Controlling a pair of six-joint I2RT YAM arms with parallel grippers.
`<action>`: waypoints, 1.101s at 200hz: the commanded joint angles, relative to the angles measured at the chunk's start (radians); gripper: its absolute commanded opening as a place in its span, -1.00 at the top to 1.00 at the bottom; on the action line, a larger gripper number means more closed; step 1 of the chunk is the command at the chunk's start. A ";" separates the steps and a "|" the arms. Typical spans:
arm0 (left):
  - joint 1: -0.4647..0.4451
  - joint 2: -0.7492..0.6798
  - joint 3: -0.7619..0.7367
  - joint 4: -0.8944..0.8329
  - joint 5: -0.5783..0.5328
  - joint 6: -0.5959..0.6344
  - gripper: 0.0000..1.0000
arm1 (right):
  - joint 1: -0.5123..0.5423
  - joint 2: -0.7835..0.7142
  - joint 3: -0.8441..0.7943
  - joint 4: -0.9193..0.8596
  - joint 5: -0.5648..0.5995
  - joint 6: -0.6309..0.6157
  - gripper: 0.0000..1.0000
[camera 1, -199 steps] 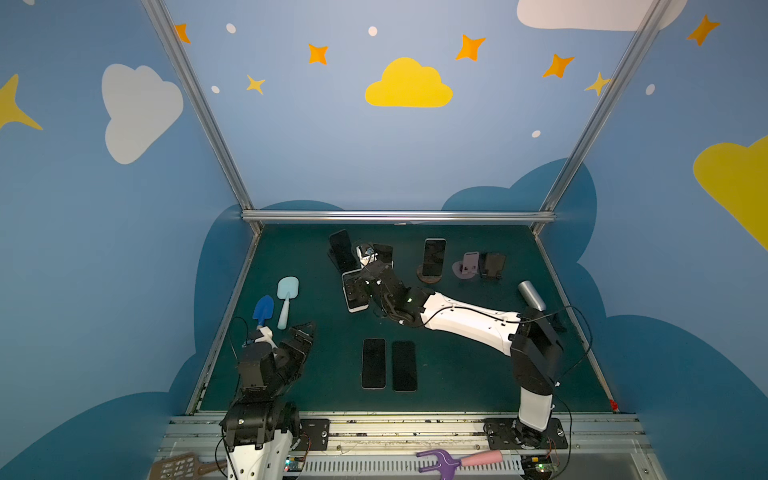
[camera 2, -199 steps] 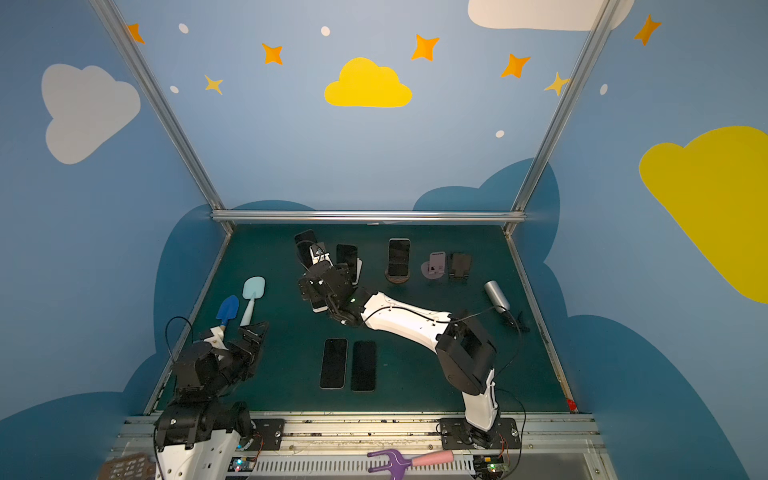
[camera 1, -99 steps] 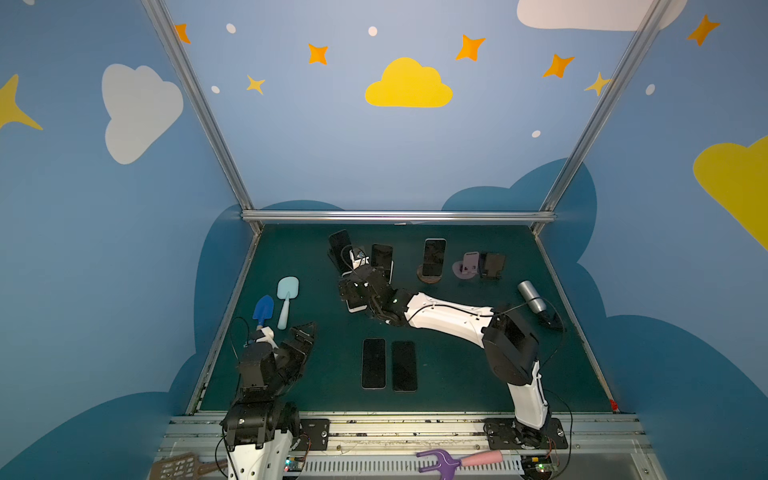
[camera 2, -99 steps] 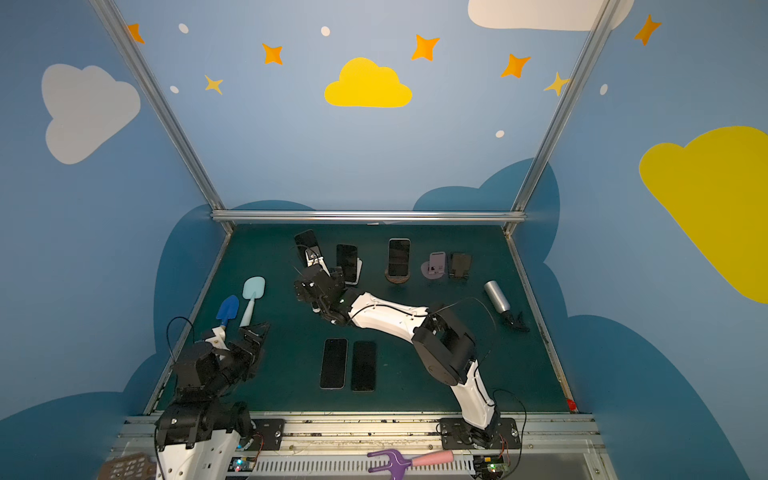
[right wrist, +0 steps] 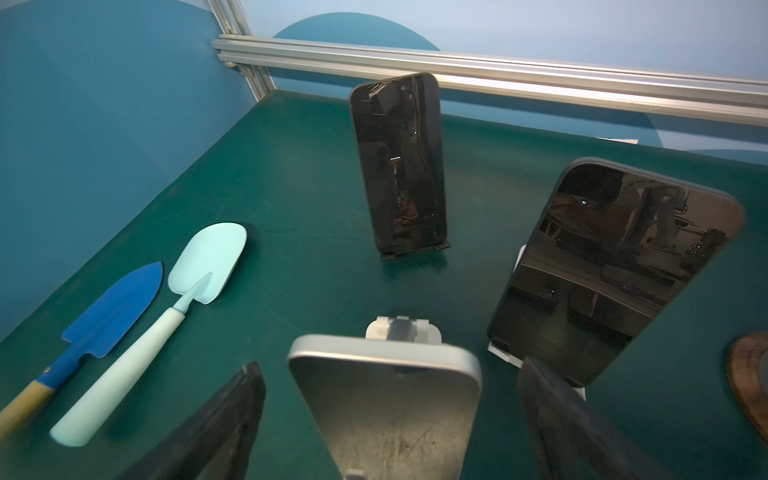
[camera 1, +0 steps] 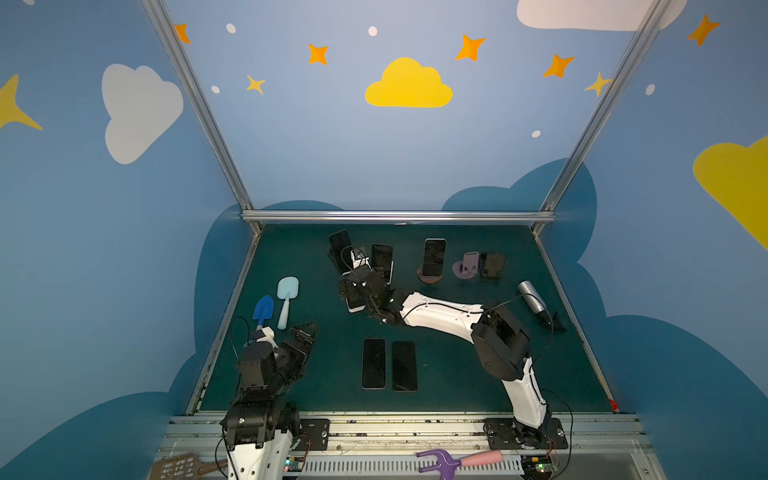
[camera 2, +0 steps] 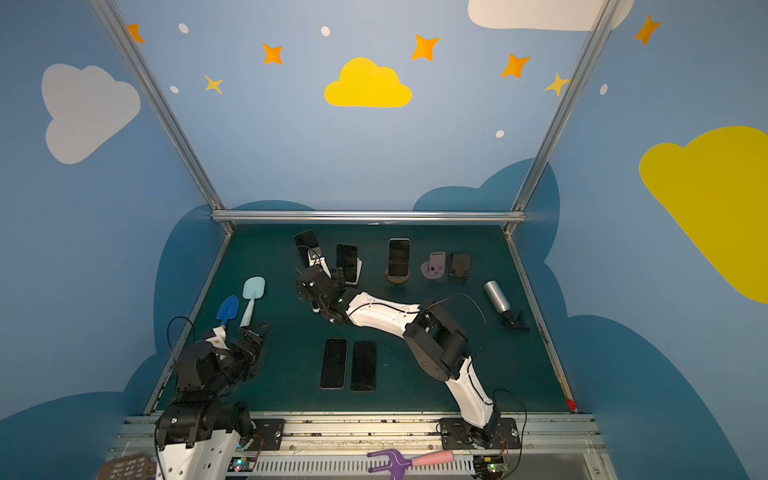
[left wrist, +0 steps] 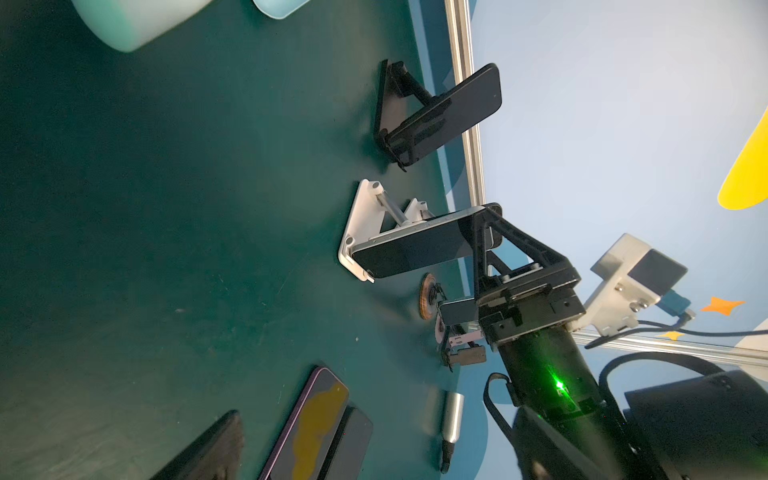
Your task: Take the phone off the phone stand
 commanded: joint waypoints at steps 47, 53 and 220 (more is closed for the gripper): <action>0.000 0.010 -0.006 0.031 0.003 0.007 -0.99 | -0.019 0.060 0.052 0.048 -0.045 0.019 -0.90; 0.000 0.011 -0.005 0.030 0.002 0.008 -0.99 | -0.018 0.064 0.053 0.050 -0.045 0.018 -0.90; 0.000 0.020 -0.009 0.019 -0.001 0.024 -0.99 | -0.009 0.130 0.071 0.108 -0.002 0.002 -0.66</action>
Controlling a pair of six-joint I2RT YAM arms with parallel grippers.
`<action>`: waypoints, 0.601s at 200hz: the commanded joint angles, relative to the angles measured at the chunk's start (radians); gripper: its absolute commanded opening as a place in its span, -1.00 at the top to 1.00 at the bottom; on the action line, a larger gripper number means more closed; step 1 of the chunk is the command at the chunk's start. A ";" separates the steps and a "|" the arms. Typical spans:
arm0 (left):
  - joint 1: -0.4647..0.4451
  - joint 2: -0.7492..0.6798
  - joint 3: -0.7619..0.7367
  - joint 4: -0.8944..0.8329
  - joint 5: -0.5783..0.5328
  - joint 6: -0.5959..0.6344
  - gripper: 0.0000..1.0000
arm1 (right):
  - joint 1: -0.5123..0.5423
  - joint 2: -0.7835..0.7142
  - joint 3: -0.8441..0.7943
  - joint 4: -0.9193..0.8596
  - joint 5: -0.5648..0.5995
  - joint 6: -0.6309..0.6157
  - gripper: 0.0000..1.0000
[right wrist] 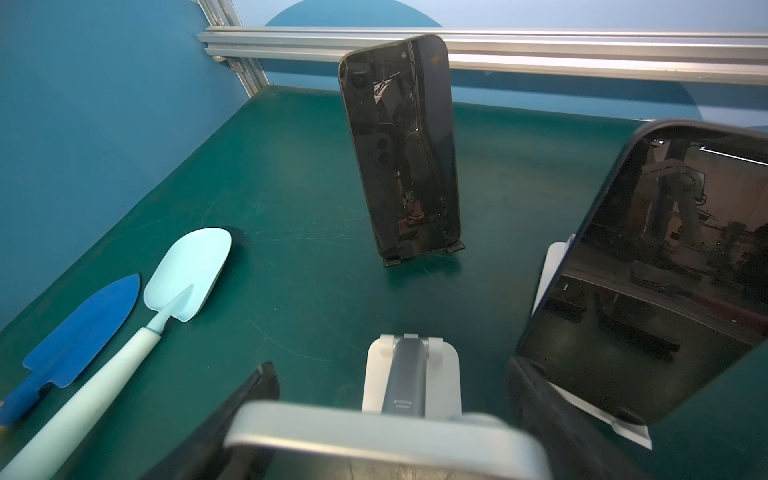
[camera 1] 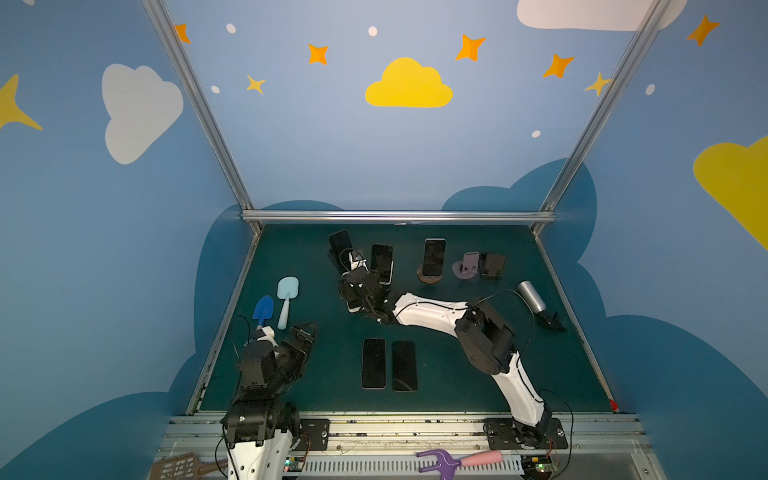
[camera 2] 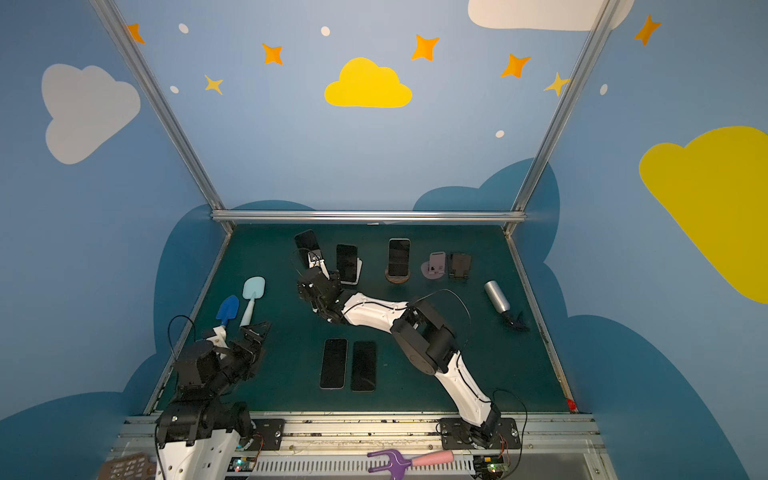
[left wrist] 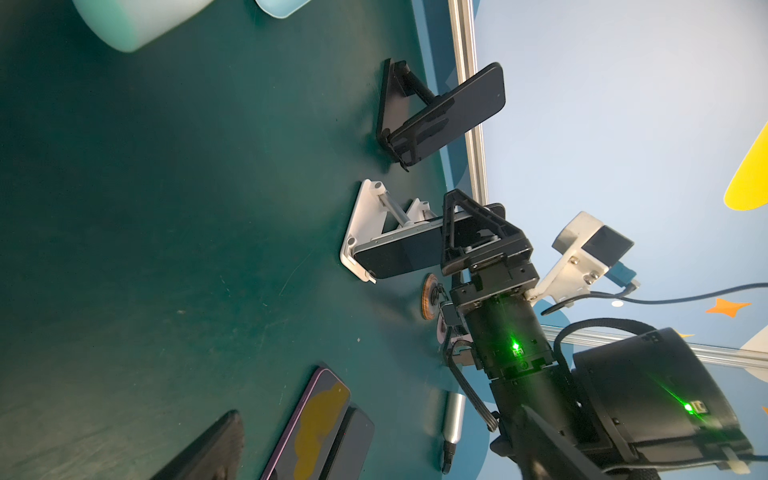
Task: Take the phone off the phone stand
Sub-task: 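Lift the silver-edged phone off the white stand with the right gripper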
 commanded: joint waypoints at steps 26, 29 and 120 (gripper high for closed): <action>0.000 0.004 -0.012 0.016 -0.001 0.021 -0.99 | 0.006 0.014 0.019 0.034 0.032 -0.032 -0.59; 0.000 0.004 -0.012 0.016 -0.001 0.021 -0.99 | 0.006 0.014 0.017 0.036 0.032 -0.034 -0.59; 0.000 0.016 0.002 0.015 0.000 0.026 -0.99 | 0.039 -0.031 -0.005 0.085 0.085 -0.152 -0.46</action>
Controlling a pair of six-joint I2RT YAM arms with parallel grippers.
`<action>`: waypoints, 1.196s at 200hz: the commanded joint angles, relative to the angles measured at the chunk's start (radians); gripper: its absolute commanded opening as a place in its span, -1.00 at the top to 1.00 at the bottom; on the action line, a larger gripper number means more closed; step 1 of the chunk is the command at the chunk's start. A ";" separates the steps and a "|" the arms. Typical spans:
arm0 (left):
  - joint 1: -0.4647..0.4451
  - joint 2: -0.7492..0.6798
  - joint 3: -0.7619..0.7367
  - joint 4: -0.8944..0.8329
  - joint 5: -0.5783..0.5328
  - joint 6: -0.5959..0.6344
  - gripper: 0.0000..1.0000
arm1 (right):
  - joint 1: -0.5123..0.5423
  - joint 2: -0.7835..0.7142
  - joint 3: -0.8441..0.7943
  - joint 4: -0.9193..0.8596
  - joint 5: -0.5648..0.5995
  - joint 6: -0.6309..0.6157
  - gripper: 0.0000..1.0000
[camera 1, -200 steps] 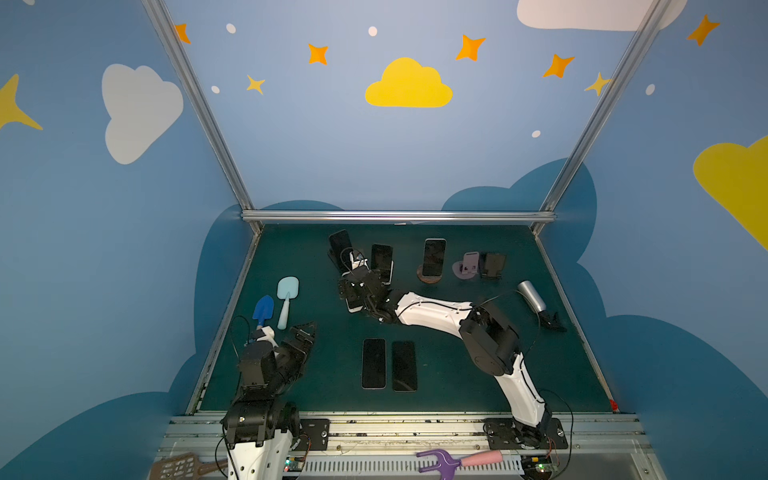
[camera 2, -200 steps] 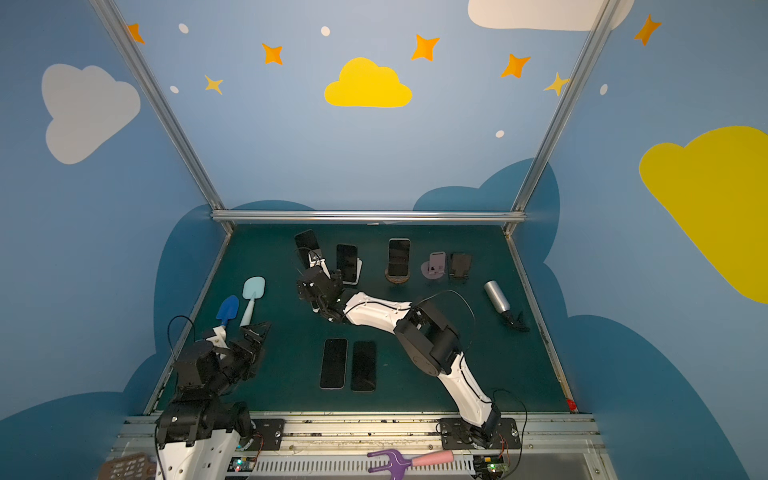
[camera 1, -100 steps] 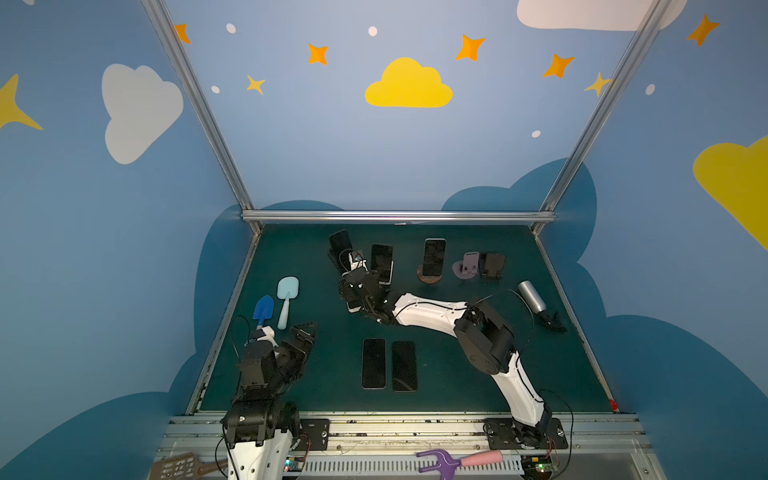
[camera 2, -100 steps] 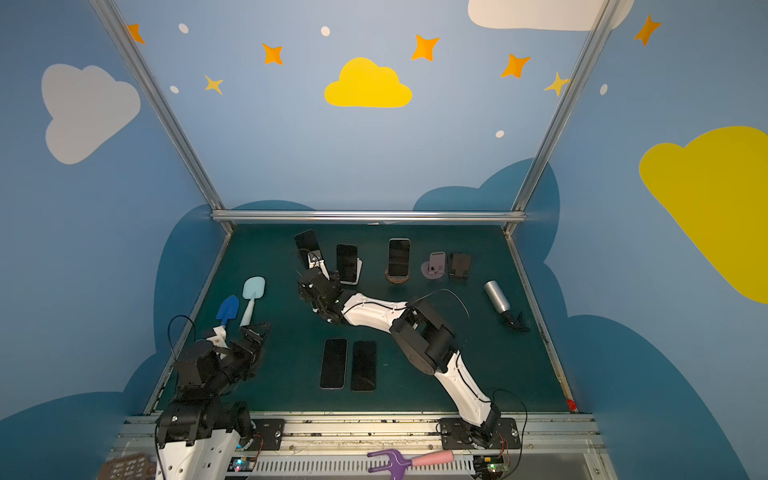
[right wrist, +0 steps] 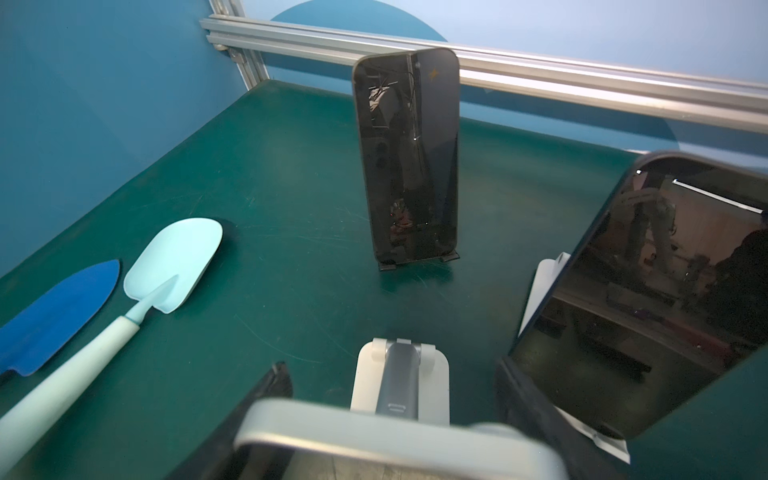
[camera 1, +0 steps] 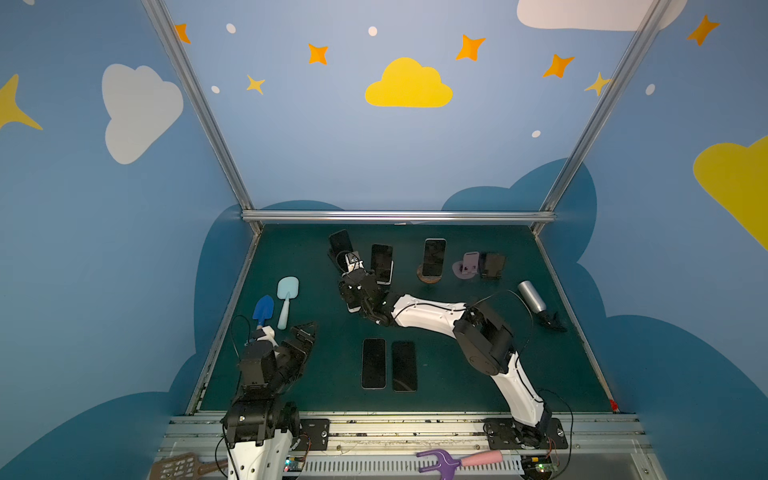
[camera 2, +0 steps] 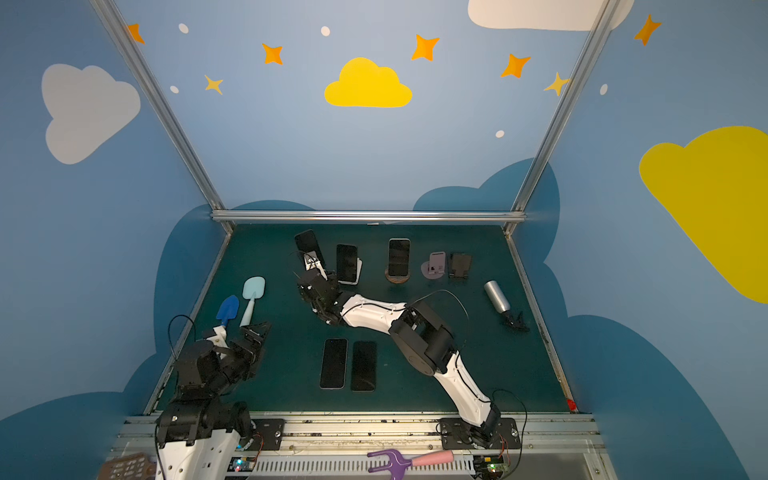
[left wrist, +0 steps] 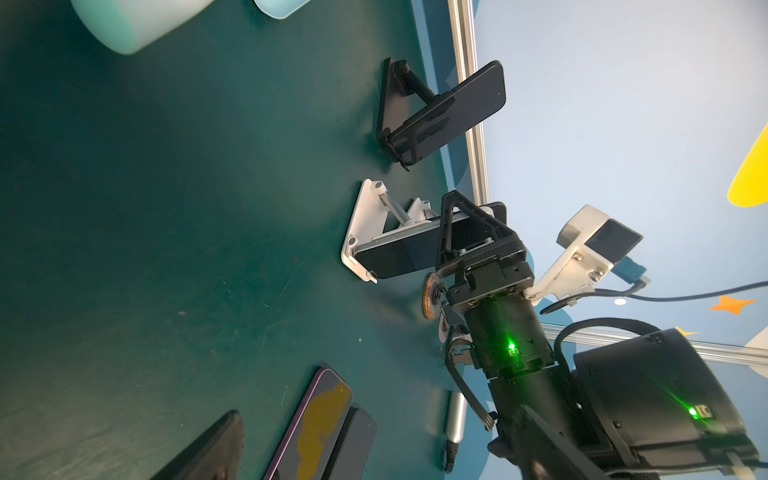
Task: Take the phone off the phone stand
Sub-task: 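Lift the silver-edged phone off the white stand with the right gripper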
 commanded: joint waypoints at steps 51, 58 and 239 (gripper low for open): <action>0.000 0.020 0.012 0.024 0.002 0.016 -0.99 | 0.013 -0.074 -0.034 0.074 0.035 -0.056 -0.43; 0.000 0.022 0.015 0.022 0.003 0.016 -0.99 | 0.013 -0.083 -0.038 0.077 0.031 -0.056 -0.43; 0.000 0.056 0.027 0.113 0.064 -0.023 -0.99 | -0.006 -0.337 -0.278 0.025 0.013 -0.053 -0.33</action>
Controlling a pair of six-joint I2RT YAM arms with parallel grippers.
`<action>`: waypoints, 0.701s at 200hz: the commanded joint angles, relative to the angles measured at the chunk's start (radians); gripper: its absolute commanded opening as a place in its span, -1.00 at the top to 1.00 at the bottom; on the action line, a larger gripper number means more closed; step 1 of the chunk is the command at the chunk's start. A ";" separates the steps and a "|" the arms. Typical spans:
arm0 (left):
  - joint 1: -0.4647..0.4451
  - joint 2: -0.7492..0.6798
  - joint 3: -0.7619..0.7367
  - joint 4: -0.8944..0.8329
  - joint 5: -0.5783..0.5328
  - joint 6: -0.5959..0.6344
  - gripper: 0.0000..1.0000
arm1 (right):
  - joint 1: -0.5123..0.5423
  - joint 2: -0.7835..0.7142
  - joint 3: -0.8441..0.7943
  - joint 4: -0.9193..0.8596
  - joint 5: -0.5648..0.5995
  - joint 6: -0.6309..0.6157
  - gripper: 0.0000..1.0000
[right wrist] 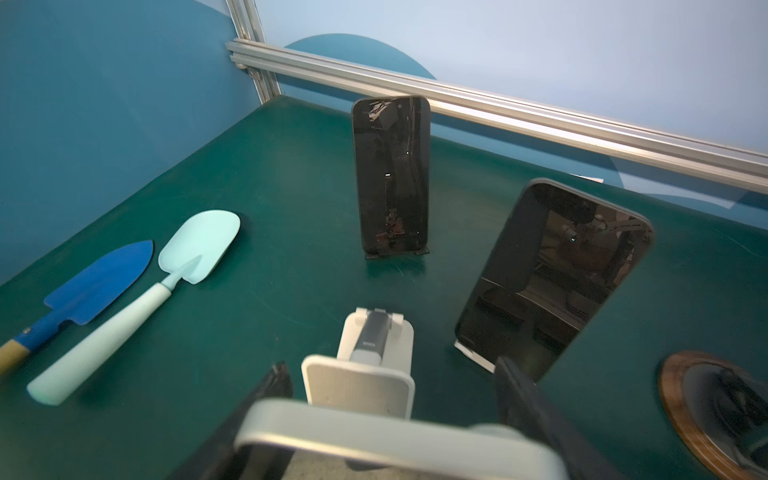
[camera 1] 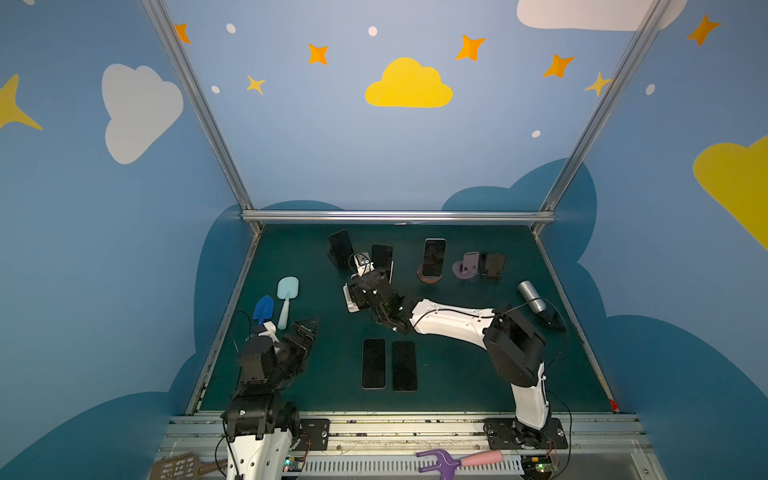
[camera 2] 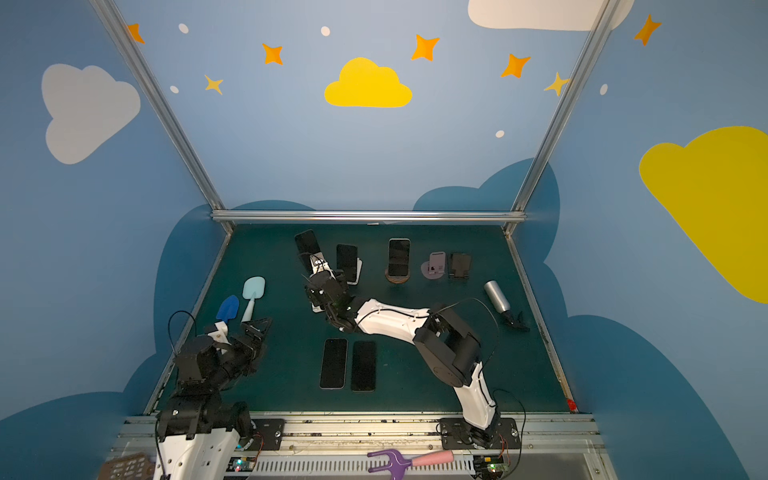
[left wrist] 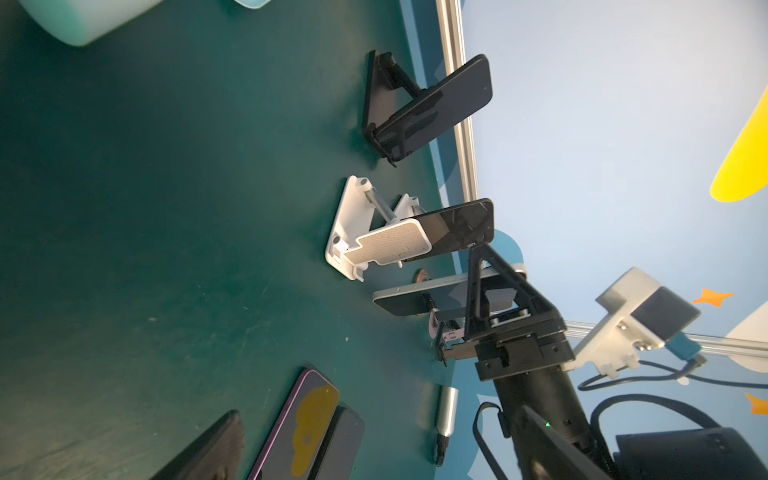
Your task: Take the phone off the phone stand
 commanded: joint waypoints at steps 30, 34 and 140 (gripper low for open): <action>-0.006 0.012 -0.007 0.110 0.082 -0.018 -0.99 | -0.027 -0.164 -0.126 -0.010 0.012 0.017 -0.32; -0.008 0.012 -0.010 0.118 0.089 -0.018 -0.99 | -0.032 -0.174 -0.137 -0.016 0.011 0.022 -0.32; -0.278 0.143 -0.071 0.366 -0.078 -0.066 -0.99 | -0.113 -0.496 -0.421 -0.261 0.037 0.126 -0.30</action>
